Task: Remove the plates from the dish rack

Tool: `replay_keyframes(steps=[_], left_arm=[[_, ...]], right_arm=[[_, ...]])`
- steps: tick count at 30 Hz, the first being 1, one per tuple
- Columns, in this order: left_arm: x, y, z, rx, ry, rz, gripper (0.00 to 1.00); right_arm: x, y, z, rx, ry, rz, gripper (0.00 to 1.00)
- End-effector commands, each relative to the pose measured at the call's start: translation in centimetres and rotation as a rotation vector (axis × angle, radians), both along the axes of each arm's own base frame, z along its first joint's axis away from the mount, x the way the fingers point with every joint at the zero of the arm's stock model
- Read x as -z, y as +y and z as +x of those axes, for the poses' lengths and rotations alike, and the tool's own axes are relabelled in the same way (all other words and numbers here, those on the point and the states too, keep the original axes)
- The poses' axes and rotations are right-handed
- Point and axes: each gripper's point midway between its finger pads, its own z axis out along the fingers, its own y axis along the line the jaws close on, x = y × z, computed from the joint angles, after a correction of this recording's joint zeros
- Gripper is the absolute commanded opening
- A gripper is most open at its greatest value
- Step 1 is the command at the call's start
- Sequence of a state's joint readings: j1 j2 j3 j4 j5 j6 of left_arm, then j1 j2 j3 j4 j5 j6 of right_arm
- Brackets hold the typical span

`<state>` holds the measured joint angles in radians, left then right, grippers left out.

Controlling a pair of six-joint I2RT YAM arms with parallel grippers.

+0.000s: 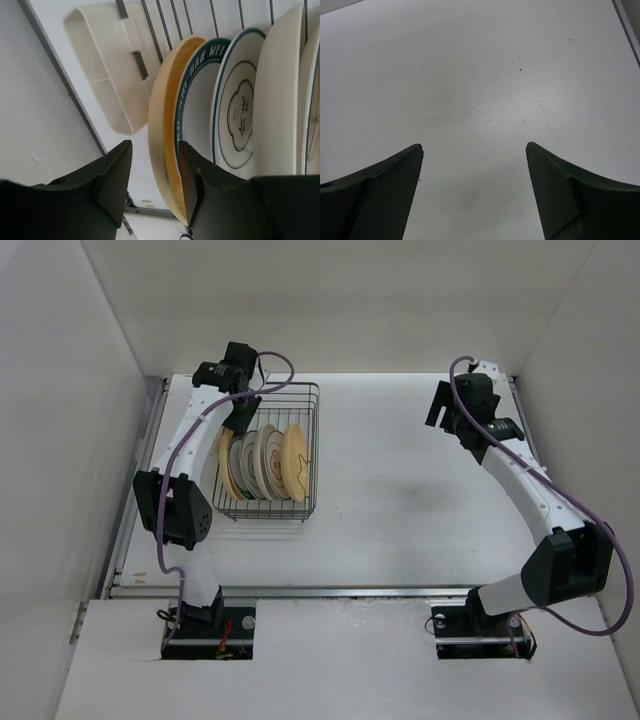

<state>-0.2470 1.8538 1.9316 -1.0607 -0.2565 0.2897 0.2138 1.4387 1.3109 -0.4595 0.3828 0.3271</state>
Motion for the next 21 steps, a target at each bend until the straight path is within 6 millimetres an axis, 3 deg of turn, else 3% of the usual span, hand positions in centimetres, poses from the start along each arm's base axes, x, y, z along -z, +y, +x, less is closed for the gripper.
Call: replay_keyframes(steps=[1,6,8,12,21], left_arm=[[0.2,0.1,-1.3,-0.017,0.033,-0.003,0.39],[1.2,0.3,-0.7,-0.038,0.034,0.018,0.36],[1.5,0.8,-0.6,-0.058,0.036,0.043,0.21],[1.9,0.9,-0.7,-0.071,0.051,0.053,0.04],[-0.1,0.6,-0.9,-0.09,0.015,0.039,0.0]], right_arm=[[-1.7,0.0,0.2,0.01,-0.061,-0.022,0.89],[-0.9,0.2,-0.1,0.008,-0.044,-0.031,0.87],[-0.8,0.2,-0.3,0.015,-0.037,-0.043,0.86],[-0.5,0.3,-0.5,0.012,-0.028,-0.06,0.86],[-0.7,0.5,-0.3,0.012,-0.028,-0.066,0.86]])
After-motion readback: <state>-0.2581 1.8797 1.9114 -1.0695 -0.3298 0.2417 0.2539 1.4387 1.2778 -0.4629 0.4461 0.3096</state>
